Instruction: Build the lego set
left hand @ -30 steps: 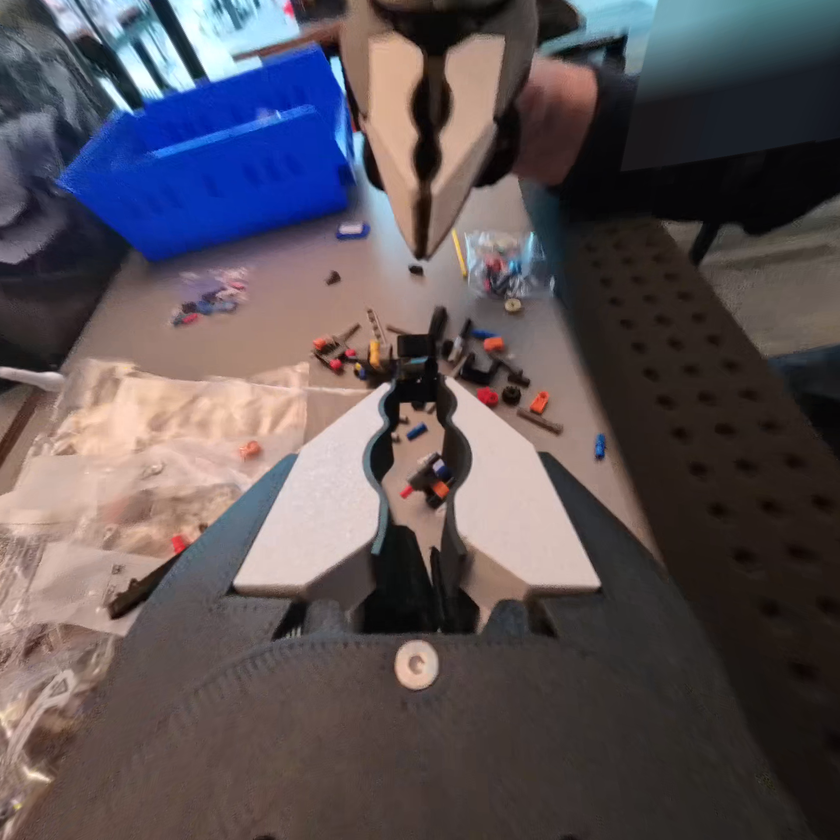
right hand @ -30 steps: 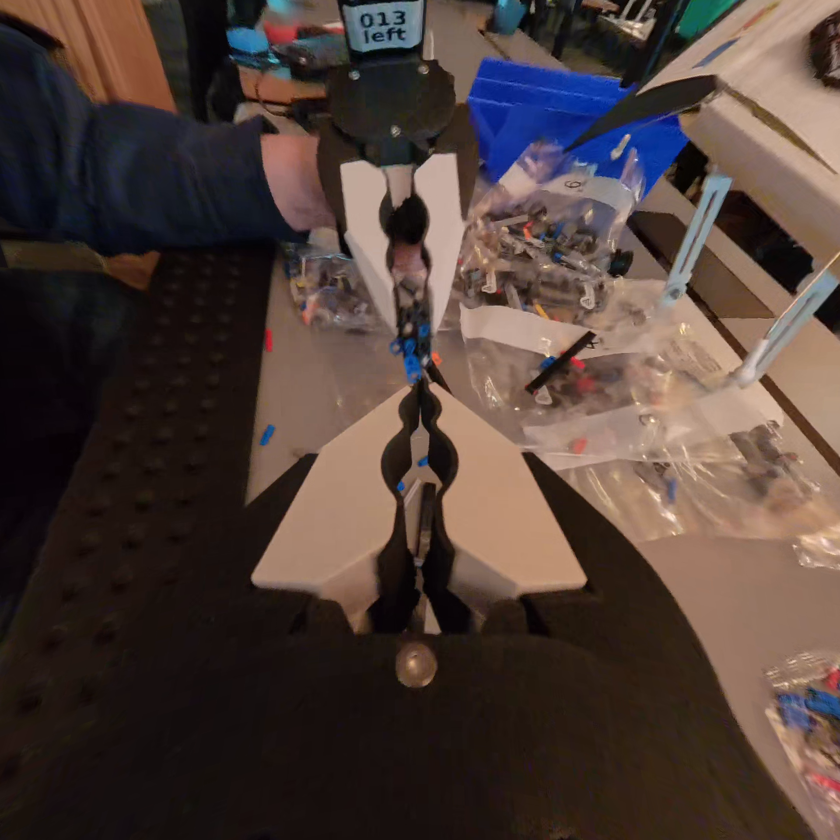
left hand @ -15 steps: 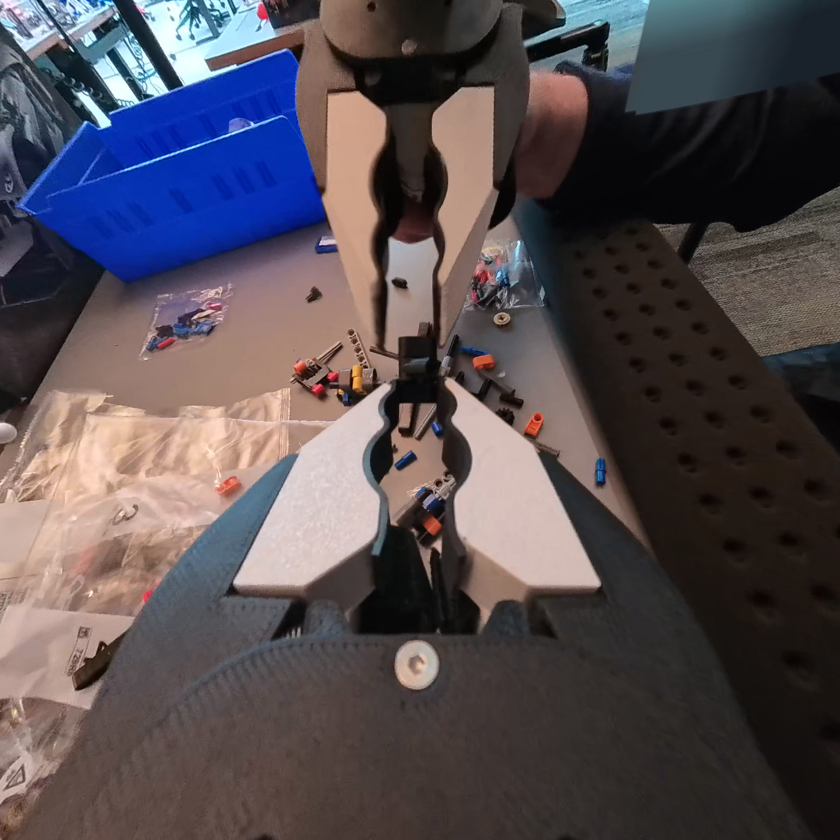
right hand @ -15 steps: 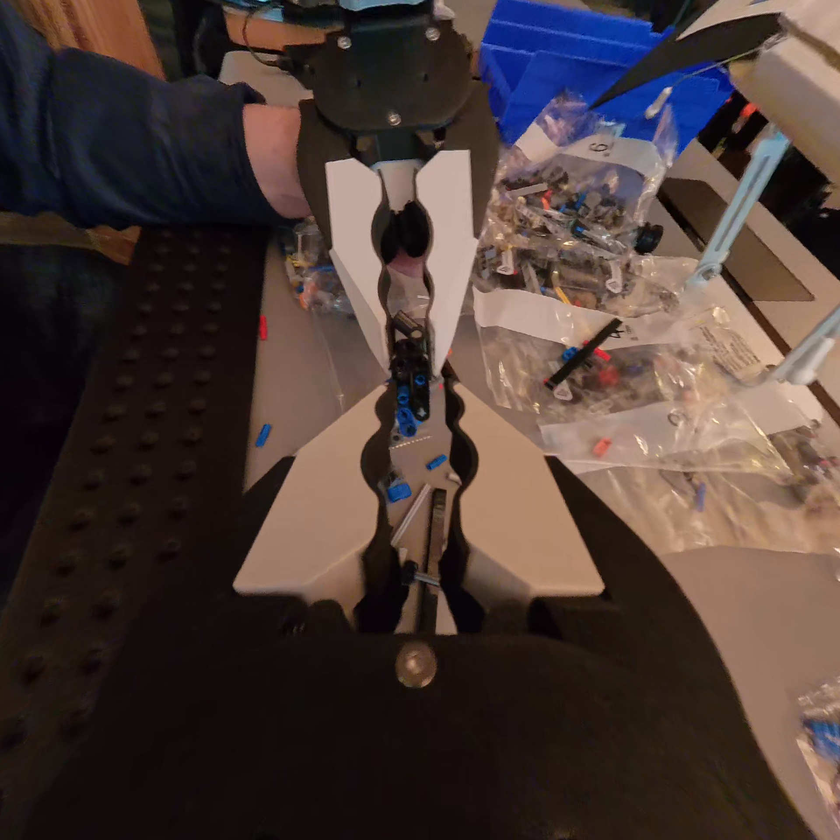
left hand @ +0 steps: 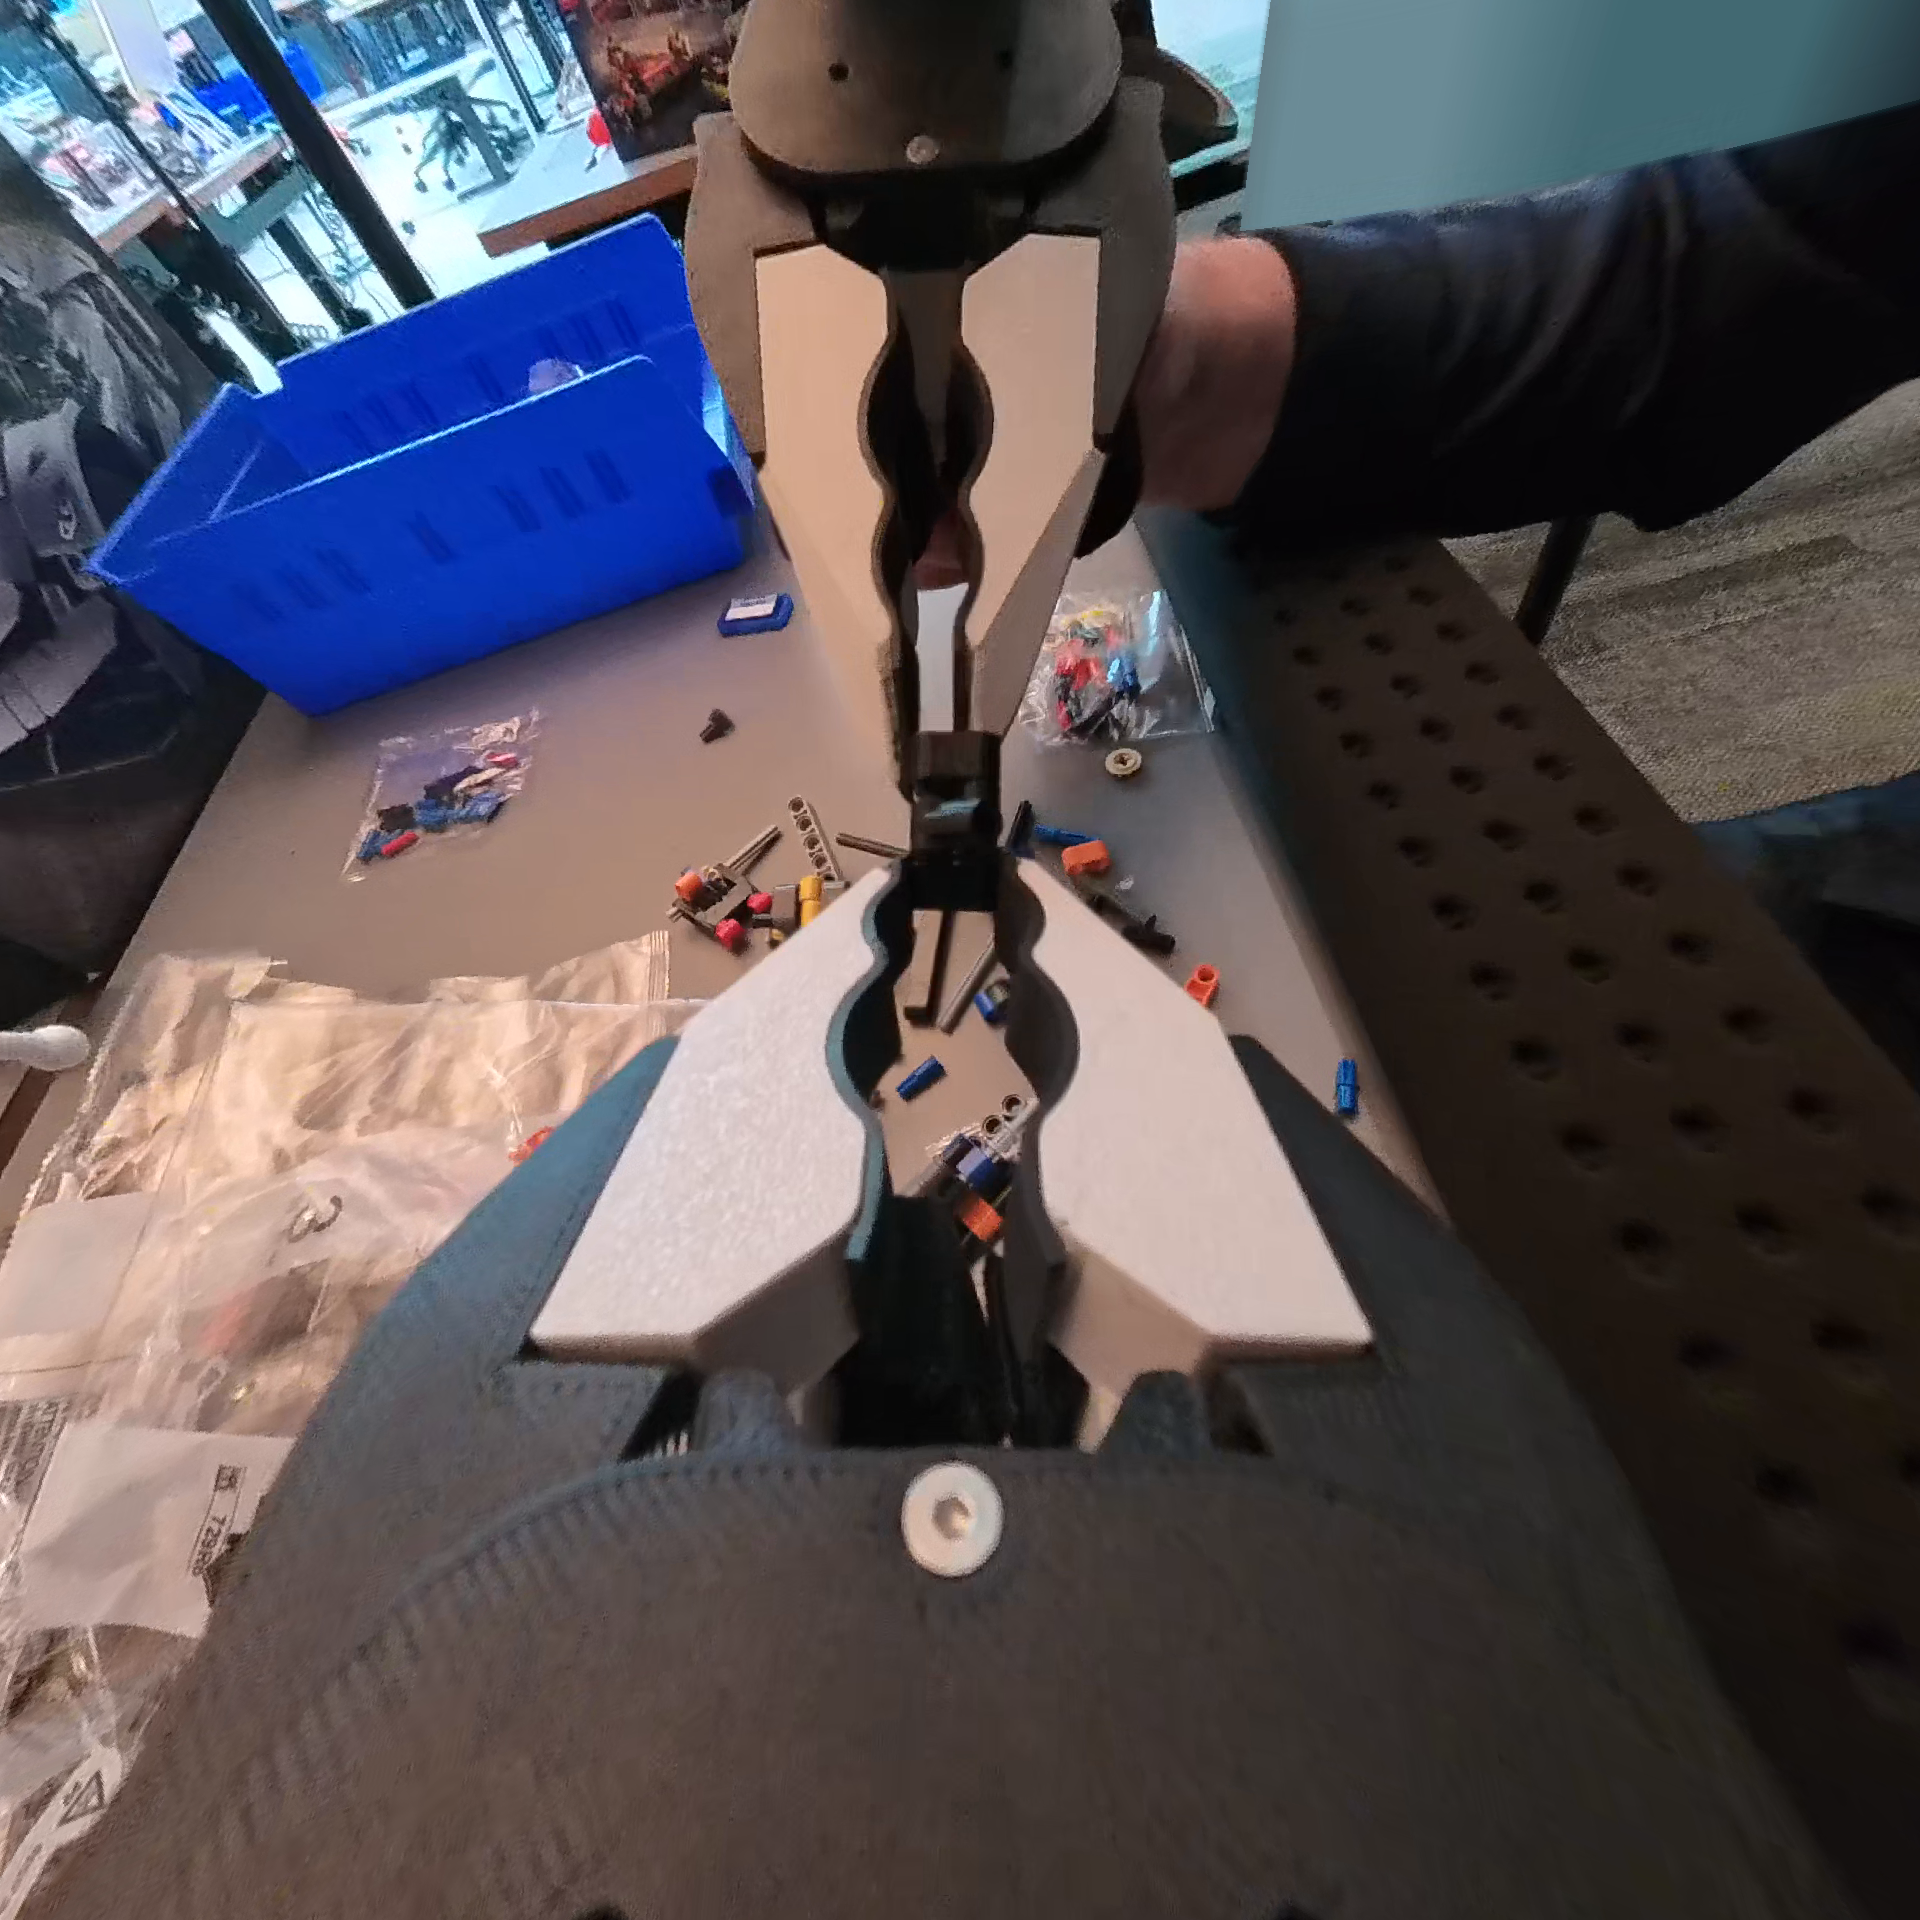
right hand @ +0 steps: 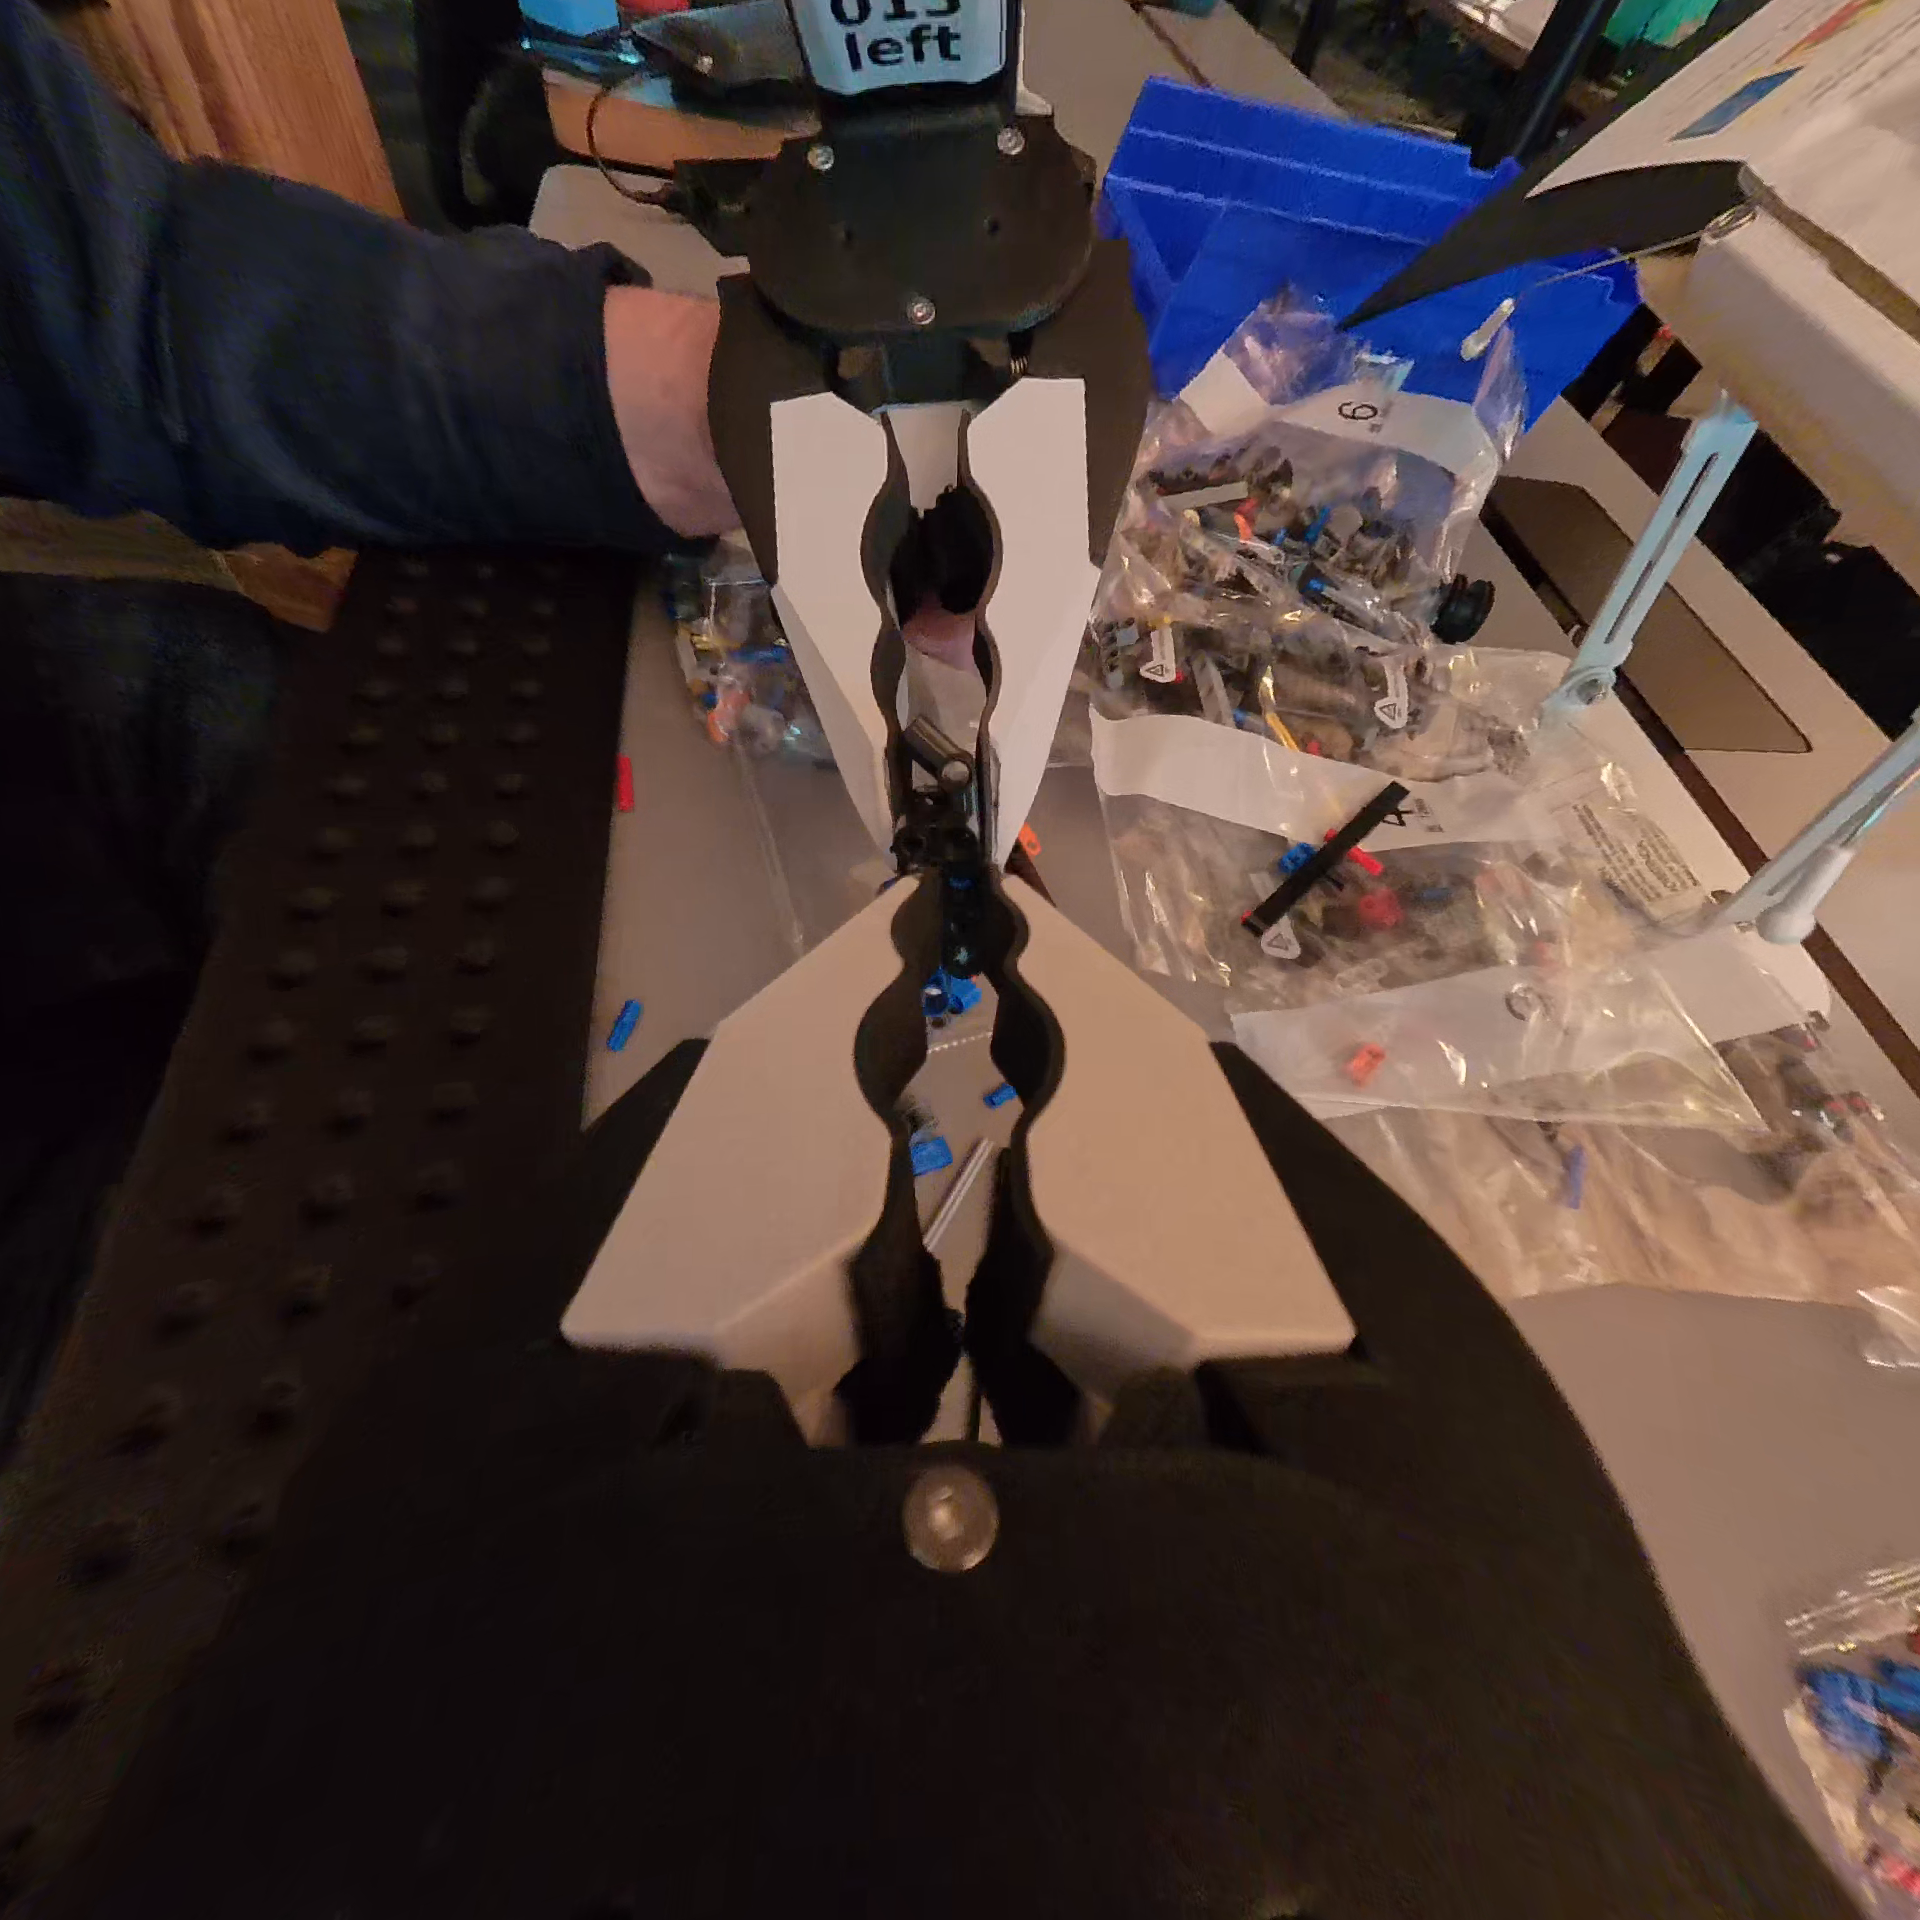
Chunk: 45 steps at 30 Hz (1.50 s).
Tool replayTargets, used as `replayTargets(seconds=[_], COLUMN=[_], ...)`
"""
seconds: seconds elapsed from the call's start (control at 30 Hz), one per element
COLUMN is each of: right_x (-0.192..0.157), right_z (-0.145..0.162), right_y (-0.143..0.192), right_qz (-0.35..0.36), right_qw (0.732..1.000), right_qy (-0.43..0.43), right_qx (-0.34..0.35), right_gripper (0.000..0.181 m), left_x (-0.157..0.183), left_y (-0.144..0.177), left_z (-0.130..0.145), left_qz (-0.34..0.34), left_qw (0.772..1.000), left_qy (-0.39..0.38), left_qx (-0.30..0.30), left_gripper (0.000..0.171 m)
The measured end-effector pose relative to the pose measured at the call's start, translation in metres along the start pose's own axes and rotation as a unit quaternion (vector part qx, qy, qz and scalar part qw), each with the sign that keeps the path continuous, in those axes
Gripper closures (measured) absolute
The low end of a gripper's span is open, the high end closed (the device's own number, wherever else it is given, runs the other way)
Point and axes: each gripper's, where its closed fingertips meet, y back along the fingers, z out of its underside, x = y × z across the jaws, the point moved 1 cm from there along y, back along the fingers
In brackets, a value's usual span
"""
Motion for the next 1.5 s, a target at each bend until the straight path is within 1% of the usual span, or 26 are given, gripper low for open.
replayTargets(seconds=[0.07,0.1,0.13,0.17,0.2,0.23,0.27,0.33,0.4,0.5,0.57,0.67,0.73,0.83,0.9,0.97,1.03,1.17,1.23,1.3,1.33,1.37,1.4,1.43,1.47,1.5], right_x=[-0.002,0.003,0.004,0.011,0.017,0.022,0.023,0.013,0.012,0.003,0.006,0.002,0.003,0.007,0.003,0.005,0.006,0.008,0.006,0.004,0.007,0.015,0.022,0.025,0.026,0.021], right_z=[-0.002,0.002,-0.003,-0.011,-0.009,0.001,0.01,0.014,0.034,0.042,0.058,0.048,0.039,0.036,0.033,0.036,0.034,0.025,0.022,0.017,0.017,0.017,0.008,0.002,0.007,0.012], right_y=[0.003,0.008,0.02,0.042,0.055,0.052,0.043,0.027,0.015,0.002,-0.005,-0.007,-0.008,-0.014,-0.017,-0.019,-0.017,-0.009,-0.006,-0.003,0.002,0.015,0.032,0.043,0.04,0.03], right_qz=[-0.007,0.005,0.011,0.004,0.007,0.021,0.026,0.014,0.007,-0.029,-0.016,-0.027,-0.027,-0.03,-0.054,-0.048,-0.04,-0.03,-0.029,-0.033,-0.018,0.004,0.006,0.001,0.01,0.003], right_qw=[1.0,1.0,0.999,0.996,0.993,0.995,0.997,0.999,0.998,0.997,0.993,0.996,0.997,0.996,0.994,0.993,0.995,0.997,0.997,0.998,0.998,0.998,0.995,0.991,0.994,0.996], right_qy=[-0.003,-0.003,-0.017,-0.044,-0.056,-0.061,-0.055,-0.031,-0.039,-0.044,-0.037,-0.033,-0.046,-0.073,-0.092,-0.096,-0.088,-0.07,-0.064,-0.061,-0.055,-0.055,-0.083,-0.102,-0.091,-0.08], right_qx=[0.012,0.006,0.026,0.084,0.1,0.07,0.038,0.006,-0.047,-0.063,-0.111,-0.082,-0.058,-0.045,-0.033,-0.041,-0.039,-0.021,-0.015,-0.007,-0.009,0.001,0.05,0.083,0.057,0.03], right_gripper=[0.178,0.178,0.177,0.177,0.178,0.178,0.178,0.177,0.177,0.177,0.161,0.154,0.152,0.159,0.16,0.169,0.17,0.175,0.176,0.176,0.177,0.177,0.177,0.178,0.177,0.177], left_x=[0.001,-0.005,-0.013,-0.02,-0.022,-0.024,-0.024,-0.014,-0.011,-0.016,-0.014,-0.012,-0.011,-0.007,-0.006,-0.005,-0.006,-0.008,-0.007,-0.005,-0.007,-0.017,-0.027,-0.031,-0.031,-0.028], left_y=[0.003,0.006,0.014,0.027,0.039,0.043,0.037,0.018,0.01,0.012,0.01,0.008,0.005,0.0,-0.003,-0.005,-0.004,-0.001,0.0,0.002,0.005,0.016,0.033,0.049,0.054,0.049], left_z=[-0.001,0.008,0.021,0.03,0.021,0.014,0.015,0.022,0.026,0.024,0.024,0.023,0.021,0.018,0.018,0.016,0.015,0.011,0.012,0.01,0.013,0.021,0.018,0.008,0.004,0.004], left_qz=[0.003,-0.014,-0.033,-0.049,-0.04,-0.042,-0.045,-0.014,-0.006,-0.016,-0.008,-0.002,-0.001,0.005,0.004,0.003,-0.001,-0.009,-0.008,0.002,-0.005,-0.033,-0.051,-0.053,-0.053,-0.044], left_qw=[1.0,1.0,0.998,0.997,0.997,0.997,0.998,0.999,0.999,0.999,0.999,0.999,0.999,0.999,0.999,1.0,1.0,1.0,1.0,1.0,1.0,0.999,0.998,0.995,0.995,0.996], left_qy=[0.004,0.0,0.008,0.027,0.063,0.062,0.047,0.045,0.04,0.044,0.048,0.047,0.04,0.031,0.024,0.021,0.021,0.016,0.009,0.012,0.013,0.015,0.041,0.062,0.06,0.058], left_qx=[0.006,-0.021,-0.046,-0.044,0.006,0.023,0.005,-0.019,-0.029,-0.018,-0.014,-0.012,-0.014,-0.017,-0.022,-0.018,-0.015,-0.007,-0.015,-0.008,-0.018,-0.032,0.002,0.049,0.058,0.049], left_gripper=[0.156,0.156,0.157,0.157,0.157,0.157,0.157,0.156,0.156,0.156,0.156,0.157,0.157,0.156,0.156,0.156,0.156,0.157,0.157,0.157,0.157,0.157,0.157,0.157,0.157,0.157])
